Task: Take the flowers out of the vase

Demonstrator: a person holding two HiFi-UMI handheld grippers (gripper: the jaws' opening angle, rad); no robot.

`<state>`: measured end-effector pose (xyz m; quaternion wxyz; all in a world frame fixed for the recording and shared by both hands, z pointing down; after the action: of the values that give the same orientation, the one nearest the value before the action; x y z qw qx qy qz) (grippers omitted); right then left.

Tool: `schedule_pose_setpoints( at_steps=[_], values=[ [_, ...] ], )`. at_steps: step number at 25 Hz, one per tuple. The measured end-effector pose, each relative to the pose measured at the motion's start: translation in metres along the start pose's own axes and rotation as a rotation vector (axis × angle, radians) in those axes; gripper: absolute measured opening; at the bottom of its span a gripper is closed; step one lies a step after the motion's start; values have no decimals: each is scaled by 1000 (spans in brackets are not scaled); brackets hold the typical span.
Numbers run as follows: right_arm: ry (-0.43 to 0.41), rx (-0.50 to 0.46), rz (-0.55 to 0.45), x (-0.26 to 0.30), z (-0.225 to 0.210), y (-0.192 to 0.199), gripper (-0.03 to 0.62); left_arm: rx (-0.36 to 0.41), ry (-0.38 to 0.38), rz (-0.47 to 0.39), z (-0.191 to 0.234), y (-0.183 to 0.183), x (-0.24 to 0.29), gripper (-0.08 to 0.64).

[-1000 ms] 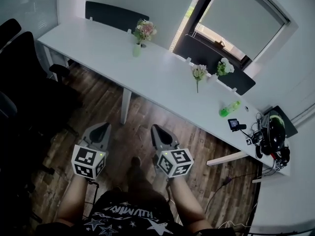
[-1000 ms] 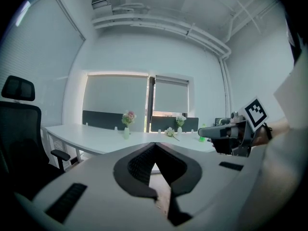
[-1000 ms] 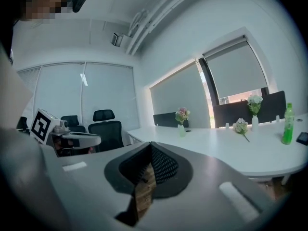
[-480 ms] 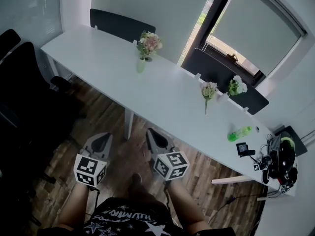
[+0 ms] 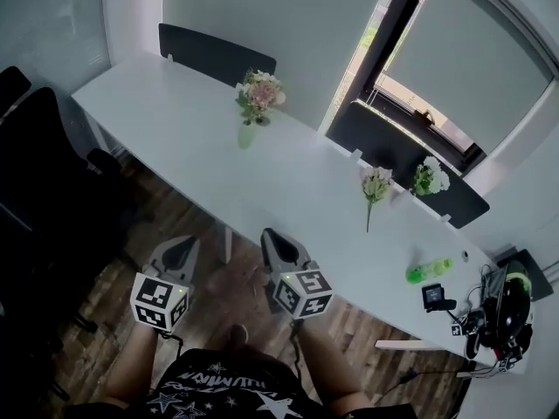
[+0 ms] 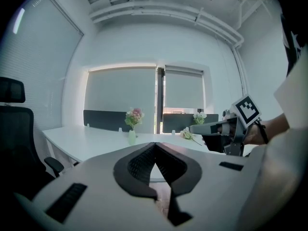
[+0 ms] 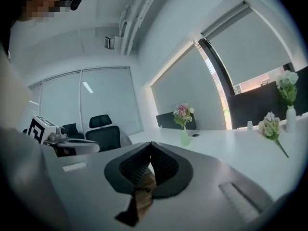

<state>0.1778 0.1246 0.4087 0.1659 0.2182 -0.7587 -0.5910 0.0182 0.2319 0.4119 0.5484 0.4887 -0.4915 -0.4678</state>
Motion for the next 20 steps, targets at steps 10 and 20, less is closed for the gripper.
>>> schedule_pose_setpoints(
  at_steps=[10, 20],
  values=[
    [-41, 38, -17, 28, -46, -9, 3, -19, -57, -19, 2, -5, 48, 8],
    [-25, 30, -4, 45, -66, -9, 3, -23, -24, -75, 13, -16, 82, 8]
  ],
)
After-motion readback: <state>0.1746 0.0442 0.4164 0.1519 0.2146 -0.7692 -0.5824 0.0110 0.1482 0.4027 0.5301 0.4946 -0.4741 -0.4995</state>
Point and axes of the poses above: the fingertips, and each gripper's own axes: x forward along the fingers, z to its left, y out of its underside, the point moved 4 cm from there along -x, backward along the fingers, and after that the axes turned 8 degrees about -z, right-handed, at the moved point
